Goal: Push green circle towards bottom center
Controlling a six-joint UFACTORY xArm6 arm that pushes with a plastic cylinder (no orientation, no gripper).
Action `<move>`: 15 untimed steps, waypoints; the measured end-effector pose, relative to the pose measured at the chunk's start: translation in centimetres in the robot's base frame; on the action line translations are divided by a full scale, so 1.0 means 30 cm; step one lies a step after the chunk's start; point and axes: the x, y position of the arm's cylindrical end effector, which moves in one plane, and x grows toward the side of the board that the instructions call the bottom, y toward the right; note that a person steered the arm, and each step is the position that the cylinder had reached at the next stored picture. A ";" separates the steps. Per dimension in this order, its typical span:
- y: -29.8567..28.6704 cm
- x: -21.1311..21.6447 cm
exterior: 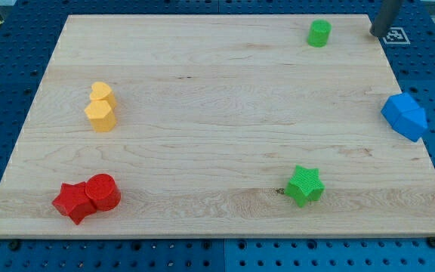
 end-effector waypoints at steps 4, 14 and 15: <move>-0.482 -0.019; -0.791 0.262; -0.833 0.342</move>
